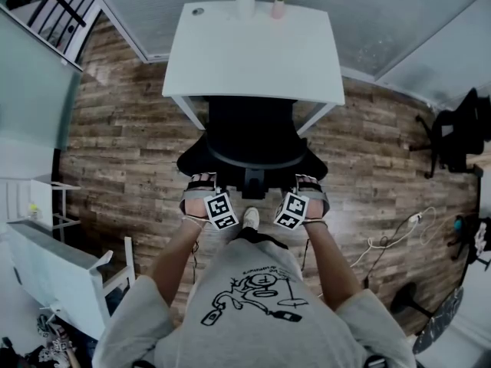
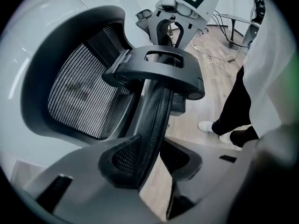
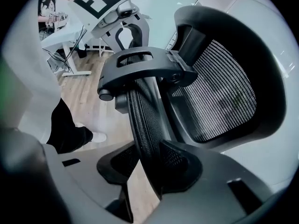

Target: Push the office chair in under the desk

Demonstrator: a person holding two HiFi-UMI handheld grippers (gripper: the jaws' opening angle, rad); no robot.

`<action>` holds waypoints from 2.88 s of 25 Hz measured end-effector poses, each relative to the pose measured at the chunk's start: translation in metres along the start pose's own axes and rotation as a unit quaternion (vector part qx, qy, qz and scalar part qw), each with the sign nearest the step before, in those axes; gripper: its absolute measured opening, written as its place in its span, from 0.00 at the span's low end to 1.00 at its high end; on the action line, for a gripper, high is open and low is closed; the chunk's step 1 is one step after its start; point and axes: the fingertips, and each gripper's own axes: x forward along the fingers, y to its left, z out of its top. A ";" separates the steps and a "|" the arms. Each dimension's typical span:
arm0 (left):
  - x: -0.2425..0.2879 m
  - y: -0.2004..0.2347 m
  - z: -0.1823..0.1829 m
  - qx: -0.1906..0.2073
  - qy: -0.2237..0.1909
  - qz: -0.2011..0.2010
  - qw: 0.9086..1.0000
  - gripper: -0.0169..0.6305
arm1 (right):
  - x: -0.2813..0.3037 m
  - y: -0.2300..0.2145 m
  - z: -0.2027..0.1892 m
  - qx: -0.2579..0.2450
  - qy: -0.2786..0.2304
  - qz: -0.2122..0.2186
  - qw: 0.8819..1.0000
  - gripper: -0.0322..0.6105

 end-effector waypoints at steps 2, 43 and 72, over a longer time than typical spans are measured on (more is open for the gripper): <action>0.000 0.000 -0.003 0.000 0.001 0.002 1.000 0.24 | -0.001 0.002 0.003 0.000 -0.001 -0.002 1.000 0.29; -0.171 0.059 0.054 -0.339 -0.264 0.001 0.903 0.06 | -0.164 -0.050 0.074 0.325 -0.253 -0.050 0.910 0.15; -0.309 0.089 0.103 -0.401 -0.454 -0.004 0.795 0.03 | -0.303 -0.058 0.136 0.384 -0.437 -0.020 0.813 0.11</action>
